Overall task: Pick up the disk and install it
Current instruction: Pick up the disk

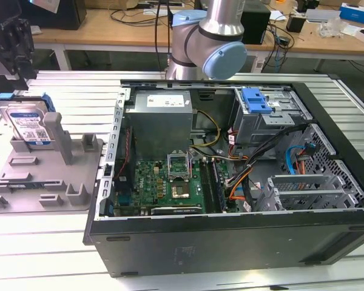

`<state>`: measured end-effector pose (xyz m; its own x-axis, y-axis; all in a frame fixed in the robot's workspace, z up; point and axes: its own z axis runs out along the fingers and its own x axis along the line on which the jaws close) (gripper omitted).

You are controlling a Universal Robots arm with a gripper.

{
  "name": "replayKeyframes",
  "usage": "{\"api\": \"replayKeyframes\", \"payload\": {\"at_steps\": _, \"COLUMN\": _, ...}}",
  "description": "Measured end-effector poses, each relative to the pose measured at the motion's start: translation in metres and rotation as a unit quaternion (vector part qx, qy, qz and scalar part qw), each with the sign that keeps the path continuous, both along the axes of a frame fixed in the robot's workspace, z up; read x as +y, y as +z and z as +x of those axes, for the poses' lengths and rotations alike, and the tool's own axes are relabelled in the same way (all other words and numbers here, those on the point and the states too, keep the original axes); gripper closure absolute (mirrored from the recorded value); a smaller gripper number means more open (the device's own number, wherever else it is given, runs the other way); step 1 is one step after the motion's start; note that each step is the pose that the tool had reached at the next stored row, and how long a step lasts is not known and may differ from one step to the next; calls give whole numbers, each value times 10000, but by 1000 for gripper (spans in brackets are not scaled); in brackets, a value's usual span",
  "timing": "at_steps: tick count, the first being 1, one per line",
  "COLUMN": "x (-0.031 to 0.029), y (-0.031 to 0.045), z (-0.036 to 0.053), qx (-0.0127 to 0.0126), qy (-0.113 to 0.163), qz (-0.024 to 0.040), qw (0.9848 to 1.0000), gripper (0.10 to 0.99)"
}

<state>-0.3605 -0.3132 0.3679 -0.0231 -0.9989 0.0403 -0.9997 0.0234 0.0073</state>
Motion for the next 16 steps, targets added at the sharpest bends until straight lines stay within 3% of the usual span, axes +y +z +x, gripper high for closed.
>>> {"api": "replayKeyframes", "payload": {"at_steps": 4, "x": 0, "y": -2, "z": -1, "qx": 0, "qy": -150, "qz": -1, "qw": 9999, "gripper": 604}}
{"api": "replayKeyframes", "payload": {"at_steps": 13, "x": 0, "y": -4, "z": -1, "qx": 0, "qy": -158, "qz": 0, "qw": 9999, "gripper": 604}}
{"api": "replayKeyframes", "payload": {"at_steps": 16, "x": 68, "y": -11, "z": -53, "qx": -1, "qy": -158, "qz": 1, "qw": 9999, "gripper": 604}}
